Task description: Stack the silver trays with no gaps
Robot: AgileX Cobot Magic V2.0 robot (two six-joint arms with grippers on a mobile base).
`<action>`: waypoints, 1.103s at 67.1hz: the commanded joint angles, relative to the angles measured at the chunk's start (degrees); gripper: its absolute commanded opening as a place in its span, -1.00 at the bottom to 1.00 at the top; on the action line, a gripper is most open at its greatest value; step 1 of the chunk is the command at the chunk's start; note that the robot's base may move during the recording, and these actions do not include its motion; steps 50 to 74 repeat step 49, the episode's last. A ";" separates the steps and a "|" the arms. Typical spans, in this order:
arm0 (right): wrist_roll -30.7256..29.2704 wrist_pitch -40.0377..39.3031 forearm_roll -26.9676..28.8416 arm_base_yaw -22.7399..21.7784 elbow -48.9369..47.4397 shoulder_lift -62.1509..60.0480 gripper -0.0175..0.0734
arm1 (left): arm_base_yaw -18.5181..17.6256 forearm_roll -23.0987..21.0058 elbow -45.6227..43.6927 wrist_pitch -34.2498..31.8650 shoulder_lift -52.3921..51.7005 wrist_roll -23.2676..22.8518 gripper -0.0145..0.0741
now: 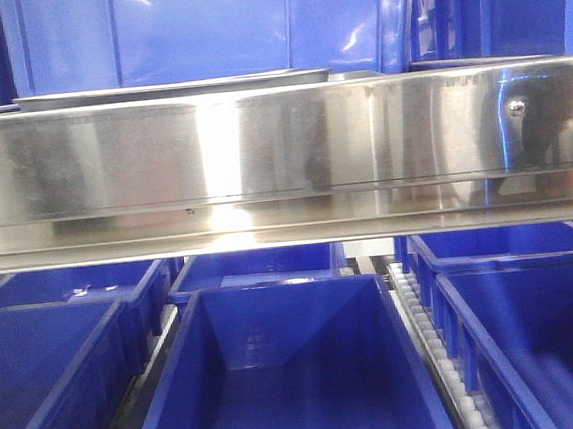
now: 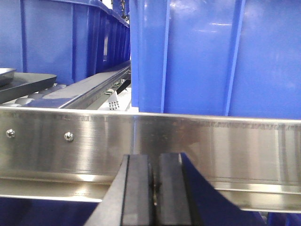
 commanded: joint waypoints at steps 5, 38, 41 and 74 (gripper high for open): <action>0.11 -1.07 0.12 0.07 0.02 -0.23 -0.65 | 0.24 -0.28 -0.11 -1.61 -0.33 0.28 -0.69; 0.11 -1.07 0.12 0.07 0.02 -0.23 -0.65 | 0.24 -0.28 -0.11 -1.61 -0.33 0.28 -0.69; 0.11 -1.07 0.12 0.07 0.02 -0.23 -0.65 | 0.24 -0.28 -0.11 -1.61 -0.33 0.28 -0.69; 0.11 -1.07 0.12 0.07 0.02 -0.23 -0.65 | 0.24 -0.28 -0.11 -1.61 -0.33 0.28 -0.69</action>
